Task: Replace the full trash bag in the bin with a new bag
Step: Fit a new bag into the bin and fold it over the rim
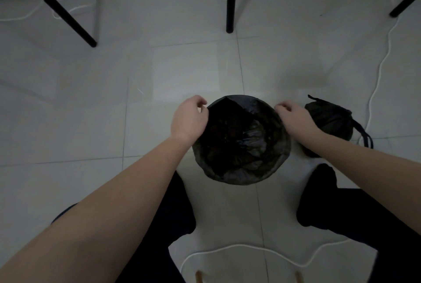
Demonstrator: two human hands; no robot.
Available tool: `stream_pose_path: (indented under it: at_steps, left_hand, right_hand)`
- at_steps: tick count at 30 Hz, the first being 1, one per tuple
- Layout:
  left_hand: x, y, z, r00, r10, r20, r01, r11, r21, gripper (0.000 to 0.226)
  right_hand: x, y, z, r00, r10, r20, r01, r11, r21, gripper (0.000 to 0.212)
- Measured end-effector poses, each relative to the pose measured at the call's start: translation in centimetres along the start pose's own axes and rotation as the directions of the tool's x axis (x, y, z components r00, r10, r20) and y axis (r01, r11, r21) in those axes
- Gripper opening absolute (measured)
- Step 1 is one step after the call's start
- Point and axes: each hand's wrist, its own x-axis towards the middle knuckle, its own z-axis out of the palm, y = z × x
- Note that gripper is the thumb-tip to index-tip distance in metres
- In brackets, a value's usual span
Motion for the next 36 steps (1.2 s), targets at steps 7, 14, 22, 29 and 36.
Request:
stream_pose_path:
  at_steps: [7,14,22,29,36]
  left_hand:
    - [0.4,-0.5,-0.2,0.725,-0.358,0.588,0.636,0.675,-0.374,0.056]
    - [2.0,-2.4,1.4,0.677,-0.320,0.663,0.693,0.580,-0.428,0.070]
    - [2.1,-3.2,3.1,0.722,-0.360,0.591,0.633,0.688,-0.355,0.068]
    - [2.8,-3.2,3.2,0.647,-0.334,0.686,0.680,0.660,-0.320,0.073]
    - [3.1,-2.0,1.6,0.771,-0.363,0.523,0.576,0.747,-0.331,0.061]
  right_hand:
    - [0.9,1.4,1.5,0.840,0.366,0.400,-0.509,0.786,0.351,0.068]
    - [2.5,2.8,3.0,0.710,0.289,0.642,-0.640,0.644,0.418,0.089]
    - [4.1,1.3,4.2,0.882,0.408,0.236,-0.441,0.892,0.104,0.065]
    - [5.0,3.4,5.1,0.719,0.497,0.486,-0.632,0.758,0.161,0.076]
    - [5.2,0.0,3.5,0.944,0.252,0.212,-0.294,0.935,0.197,0.064]
